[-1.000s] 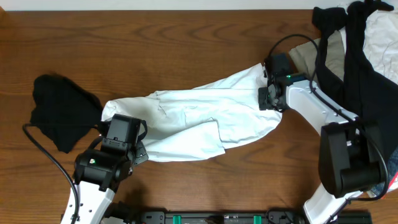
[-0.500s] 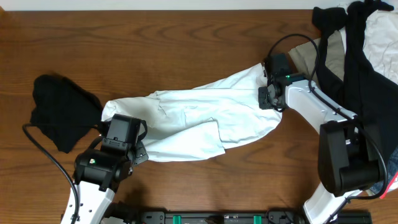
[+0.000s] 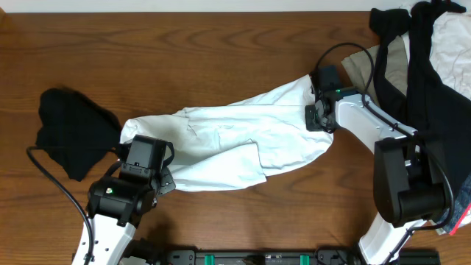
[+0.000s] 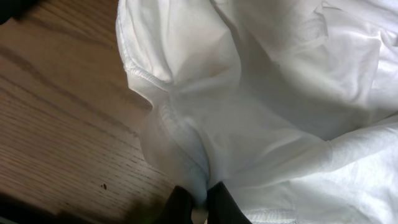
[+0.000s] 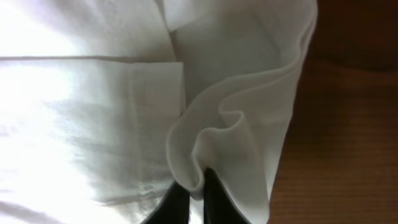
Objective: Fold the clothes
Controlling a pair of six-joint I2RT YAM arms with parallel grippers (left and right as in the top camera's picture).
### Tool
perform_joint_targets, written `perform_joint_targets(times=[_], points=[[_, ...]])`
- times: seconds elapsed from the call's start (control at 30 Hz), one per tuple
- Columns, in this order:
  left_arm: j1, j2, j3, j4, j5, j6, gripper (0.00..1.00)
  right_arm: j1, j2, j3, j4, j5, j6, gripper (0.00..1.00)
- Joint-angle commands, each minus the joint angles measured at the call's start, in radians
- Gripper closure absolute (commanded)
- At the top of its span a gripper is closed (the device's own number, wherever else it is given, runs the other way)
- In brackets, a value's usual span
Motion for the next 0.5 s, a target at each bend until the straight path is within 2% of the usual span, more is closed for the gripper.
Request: perform_joint_targets(times=[0.0,0.2,0.47], points=[[0.005,0.001,0.006,0.000,-0.026,-0.002,0.93,0.003,0.003,-0.002,-0.008,0.039,0.008,0.99],[0.005,0.001,0.006,0.000,-0.026,-0.002,0.93,0.000,-0.039,-0.002,-0.061,0.096,0.010,0.99],[0.005,0.001,0.006,0.000,-0.024,-0.002,0.92,-0.048,-0.193,-0.002,-0.119,0.093,0.030,0.99]])
